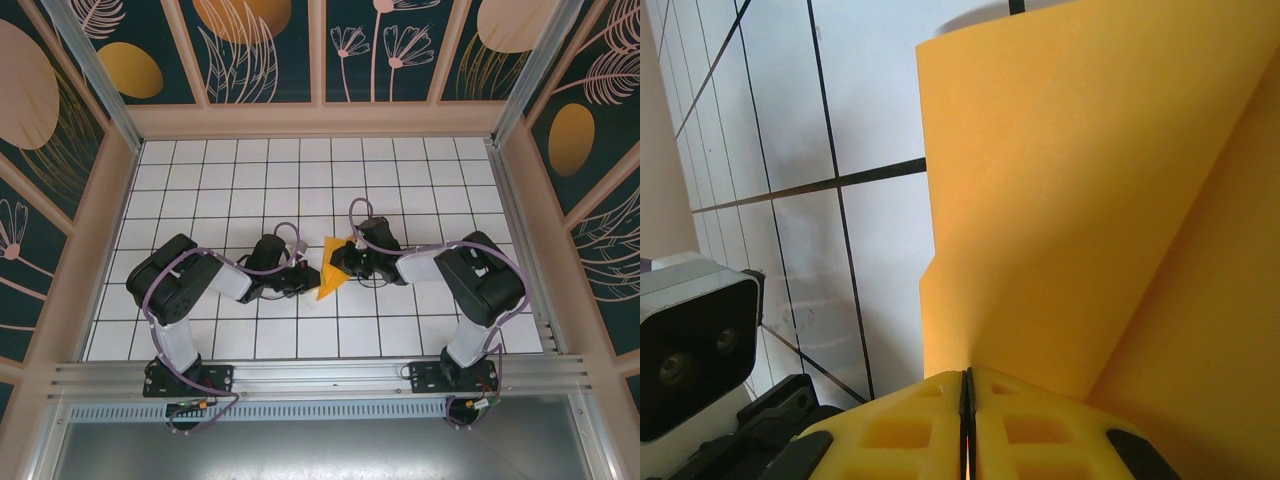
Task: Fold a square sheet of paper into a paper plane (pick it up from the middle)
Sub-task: Fourth fold the wing at the center of the table.
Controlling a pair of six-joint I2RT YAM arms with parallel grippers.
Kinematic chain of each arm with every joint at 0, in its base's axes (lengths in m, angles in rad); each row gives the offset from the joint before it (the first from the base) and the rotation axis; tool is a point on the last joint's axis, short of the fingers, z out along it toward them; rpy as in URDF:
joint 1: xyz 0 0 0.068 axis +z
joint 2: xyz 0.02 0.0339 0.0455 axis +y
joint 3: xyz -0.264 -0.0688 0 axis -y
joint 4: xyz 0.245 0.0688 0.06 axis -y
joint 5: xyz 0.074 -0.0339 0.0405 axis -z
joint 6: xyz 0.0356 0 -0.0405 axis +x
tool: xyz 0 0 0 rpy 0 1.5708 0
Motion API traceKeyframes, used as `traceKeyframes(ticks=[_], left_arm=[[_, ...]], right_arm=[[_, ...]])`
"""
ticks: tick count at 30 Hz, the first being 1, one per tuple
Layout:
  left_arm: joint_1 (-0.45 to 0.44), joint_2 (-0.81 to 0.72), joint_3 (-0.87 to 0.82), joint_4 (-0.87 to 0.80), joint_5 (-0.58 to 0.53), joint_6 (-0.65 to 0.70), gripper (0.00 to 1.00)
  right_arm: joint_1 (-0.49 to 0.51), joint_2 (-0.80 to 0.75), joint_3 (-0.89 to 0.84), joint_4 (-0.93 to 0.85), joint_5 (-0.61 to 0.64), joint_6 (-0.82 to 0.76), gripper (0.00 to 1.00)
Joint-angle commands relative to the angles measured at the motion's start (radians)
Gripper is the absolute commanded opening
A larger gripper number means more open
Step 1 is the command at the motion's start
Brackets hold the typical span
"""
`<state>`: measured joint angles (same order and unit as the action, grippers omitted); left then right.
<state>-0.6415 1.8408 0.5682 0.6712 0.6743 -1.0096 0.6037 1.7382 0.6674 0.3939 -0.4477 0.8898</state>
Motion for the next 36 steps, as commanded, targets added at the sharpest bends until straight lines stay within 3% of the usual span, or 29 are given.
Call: traceKeyframes(ticks=[1, 17, 29, 36], left_arm=[[0.005, 0.029, -0.008, 0.015, -0.009, -0.029, 0.00], [0.009, 0.024, -0.094, 0.209, -0.023, -0.134, 0.00], [0.009, 0.022, -0.124, 0.256, -0.078, -0.194, 0.00], [0.009, 0.050, -0.108, 0.237, -0.053, -0.190, 0.00]], right_arm=[[-0.001, 0.023, 0.026, 0.030, -0.022, -0.007, 0.12], [-0.017, -0.012, 0.043, -0.002, -0.023, -0.038, 0.14], [-0.015, 0.017, 0.067, 0.001, -0.071, -0.039, 0.15], [-0.012, 0.046, 0.087, -0.010, -0.087, -0.043, 0.15]])
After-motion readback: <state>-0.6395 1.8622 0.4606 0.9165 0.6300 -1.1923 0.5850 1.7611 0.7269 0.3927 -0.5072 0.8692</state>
